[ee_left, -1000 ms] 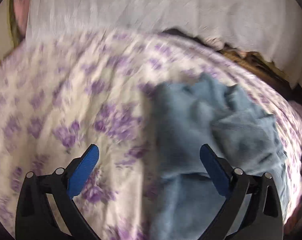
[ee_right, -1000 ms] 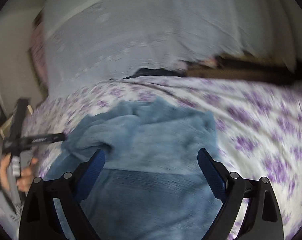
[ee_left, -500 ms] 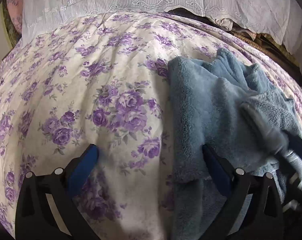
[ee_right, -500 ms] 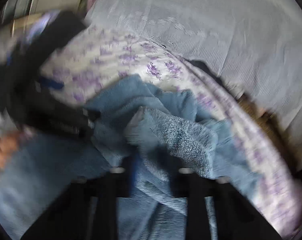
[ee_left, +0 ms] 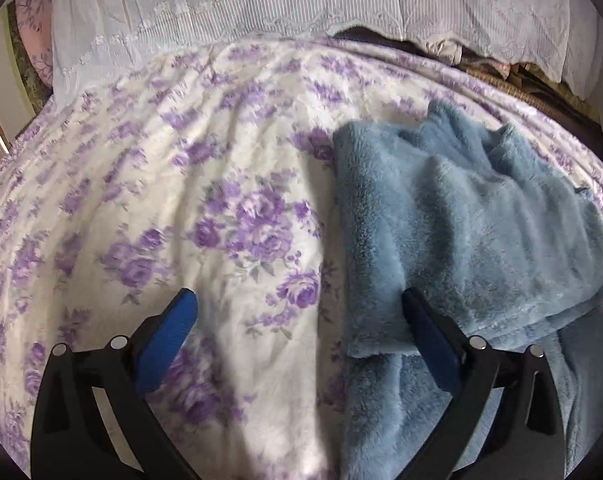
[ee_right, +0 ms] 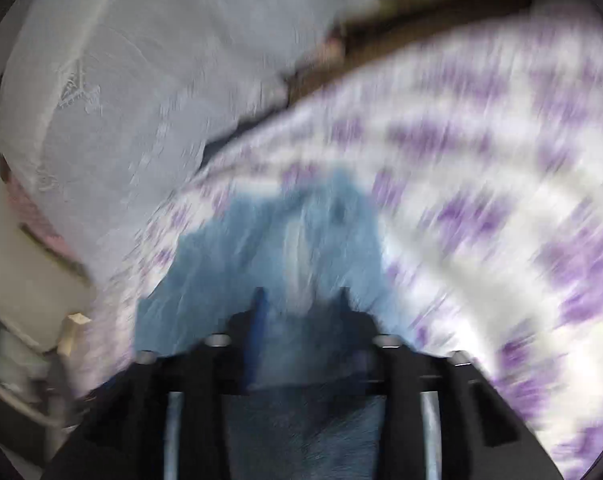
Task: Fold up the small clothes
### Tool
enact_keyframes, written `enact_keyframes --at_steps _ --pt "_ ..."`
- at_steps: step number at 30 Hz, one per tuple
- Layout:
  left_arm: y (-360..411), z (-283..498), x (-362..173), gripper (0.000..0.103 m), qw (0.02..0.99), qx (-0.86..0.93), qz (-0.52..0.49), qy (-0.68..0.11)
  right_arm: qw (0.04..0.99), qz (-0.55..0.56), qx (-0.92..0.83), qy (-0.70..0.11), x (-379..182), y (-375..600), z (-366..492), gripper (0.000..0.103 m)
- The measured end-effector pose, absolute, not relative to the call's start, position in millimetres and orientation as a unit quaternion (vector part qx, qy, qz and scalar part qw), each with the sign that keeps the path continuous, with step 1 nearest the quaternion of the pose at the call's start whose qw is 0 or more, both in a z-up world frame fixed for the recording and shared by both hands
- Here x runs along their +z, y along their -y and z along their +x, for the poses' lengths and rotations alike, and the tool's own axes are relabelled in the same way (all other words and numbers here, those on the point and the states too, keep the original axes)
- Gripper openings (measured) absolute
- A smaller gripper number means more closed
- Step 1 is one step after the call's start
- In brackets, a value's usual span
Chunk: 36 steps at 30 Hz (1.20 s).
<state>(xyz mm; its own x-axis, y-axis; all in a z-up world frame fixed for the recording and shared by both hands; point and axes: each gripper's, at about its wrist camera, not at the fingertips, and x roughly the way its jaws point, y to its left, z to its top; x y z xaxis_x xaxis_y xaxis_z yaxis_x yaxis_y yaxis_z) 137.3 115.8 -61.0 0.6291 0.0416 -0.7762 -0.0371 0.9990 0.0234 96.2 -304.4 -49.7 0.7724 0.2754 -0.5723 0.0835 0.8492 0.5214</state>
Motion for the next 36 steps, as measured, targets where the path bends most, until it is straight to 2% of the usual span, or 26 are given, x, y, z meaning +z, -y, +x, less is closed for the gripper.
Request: enact_keyframes --at_steps 4,8,11,13,15,17,19,21,23,25,27,29,32,36 --pt "-103 130 -25 0.099 0.921 0.006 0.001 -0.389 0.917 0.219 0.097 -0.319 -21 274 98 0.042" --pt "-62 148 -9 0.099 0.921 -0.017 0.036 -0.389 0.922 0.151 0.119 -0.335 -8 228 122 0.042" --pt "-39 176 -24 0.099 0.909 -0.030 0.038 -0.415 0.911 0.130 0.101 -0.378 -32 208 154 0.044" --pt "-35 199 -59 0.099 0.889 -0.012 0.041 -0.455 0.890 0.126 0.086 -0.429 -75 213 170 0.045" --pt "-44 208 -83 0.099 0.882 -0.031 0.000 -0.469 0.895 0.140 0.101 -0.411 -75 218 164 0.045" --pt "-57 208 -74 0.099 0.880 -0.044 -0.034 -0.472 0.897 0.143 0.102 -0.405 -64 220 159 0.045" --pt "-69 195 -53 0.099 0.901 -0.032 -0.054 -0.429 0.908 0.152 0.091 -0.381 -52 227 145 0.046" --pt "-76 186 -38 0.099 0.913 -0.033 -0.066 -0.400 0.911 0.142 0.105 -0.373 -38 228 132 0.049" --pt "-84 183 -23 0.099 0.920 -0.046 -0.087 -0.378 0.916 0.132 0.102 -0.365 -33 229 128 0.061" --pt "-85 186 -21 0.099 0.923 -0.038 -0.086 -0.372 0.915 0.114 0.088 -0.377 -41 229 131 0.065" --pt "-75 197 -40 0.099 0.909 -0.033 -0.051 -0.413 0.899 0.101 0.082 -0.419 -67 227 140 0.066" --pt "-64 202 -76 0.099 0.883 -0.010 -0.008 -0.469 0.906 0.091 0.079 -0.406 -68 224 132 0.066" --pt "-54 185 -61 0.098 0.902 0.009 0.039 -0.430 0.913 0.080 0.068 -0.395 -58 220 117 0.067" --pt "-49 158 -19 0.098 0.929 -0.029 0.017 -0.368 0.921 0.100 0.086 -0.366 -34 215 118 0.067"
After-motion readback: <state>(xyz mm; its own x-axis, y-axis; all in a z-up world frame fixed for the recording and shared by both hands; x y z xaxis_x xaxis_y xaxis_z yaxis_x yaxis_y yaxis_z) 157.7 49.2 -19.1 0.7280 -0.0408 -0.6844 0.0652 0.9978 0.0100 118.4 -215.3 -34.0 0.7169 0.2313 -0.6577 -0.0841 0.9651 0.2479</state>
